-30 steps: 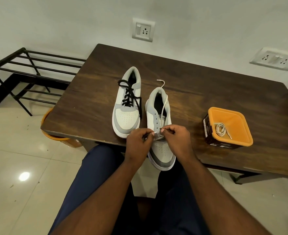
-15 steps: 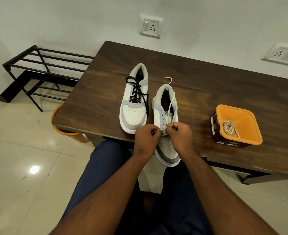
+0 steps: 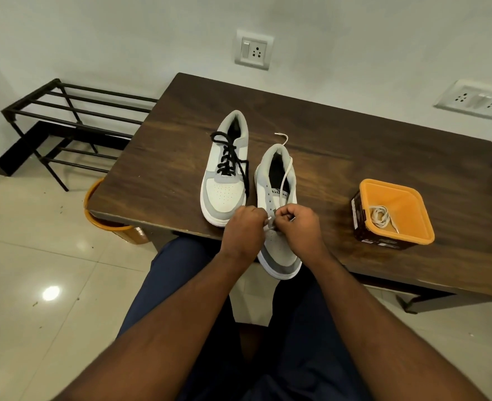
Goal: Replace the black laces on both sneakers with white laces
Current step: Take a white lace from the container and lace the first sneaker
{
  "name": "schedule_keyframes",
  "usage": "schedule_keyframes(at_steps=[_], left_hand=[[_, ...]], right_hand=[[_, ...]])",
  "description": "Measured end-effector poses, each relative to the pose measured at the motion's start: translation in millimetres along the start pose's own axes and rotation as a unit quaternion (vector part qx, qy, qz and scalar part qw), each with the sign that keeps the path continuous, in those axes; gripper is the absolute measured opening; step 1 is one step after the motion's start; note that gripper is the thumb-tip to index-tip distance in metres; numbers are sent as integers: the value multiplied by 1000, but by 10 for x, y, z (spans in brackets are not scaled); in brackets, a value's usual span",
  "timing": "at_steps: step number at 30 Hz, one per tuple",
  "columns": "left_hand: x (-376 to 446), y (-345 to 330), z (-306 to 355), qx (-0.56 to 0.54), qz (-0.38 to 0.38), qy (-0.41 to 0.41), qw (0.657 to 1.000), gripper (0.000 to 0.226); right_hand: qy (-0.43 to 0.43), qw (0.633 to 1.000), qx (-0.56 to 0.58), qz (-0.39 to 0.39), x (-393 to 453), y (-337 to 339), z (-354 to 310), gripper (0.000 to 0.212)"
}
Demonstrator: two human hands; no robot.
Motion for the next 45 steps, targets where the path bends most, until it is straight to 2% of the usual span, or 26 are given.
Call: schedule_keyframes(at_steps=[7,13,16,19,23,25,27,29,30,32,35,39,45], left_hand=[[-12,55,103,-2,-10,14,1000,21],[89,103,106,-93,-56,165,980,17],[99,78,118,-125,-63,207,968,22],[91,46,101,-152,-55,210,964,27],[132,84,29,-171,-71,176,967,7],[215,154,-13,-180,-99,145,968,31],[312,239,-4,-181,-152,88,968,69],[412,288,43,-119,-189,18,975,99],[461,306,67,-77,-202,-10,976,103],[549,322,80,-9,-229,-36,973,85],[598,319,17,-4,-236,-30,971,54],[542,324,-19,-47,-208,-25,977,46],[537,292,-68,-82,-179,-1,980,41]], right_hand=[[-7,1000,17,16,-14,-29,50,9],[-6,999,36,13,-8,-39,70,9],[-7,999,50,14,-10,-48,100,8],[-4,998,62,-2,7,-43,121,7],[-3,994,97,-41,42,16,126,13],[-7,992,110,-60,46,50,121,16],[-13,991,113,-78,46,82,102,19],[-15,990,109,-86,49,117,84,24],[-15,991,104,-87,56,133,76,25],[-21,992,87,-95,72,154,87,28],[-33,990,58,-121,116,153,117,28],[-11,987,32,-156,187,154,89,20],[-46,977,58,-200,293,148,49,15]])
Point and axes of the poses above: each hand's wrist, its own x-axis towards the middle knuckle, its own y-axis out of the back of the hand, z = x × y, the point moved 2 cm from there along x, towards the middle knuckle, and after that the axes turned 9 degrees about y, right-handed, at the moved point
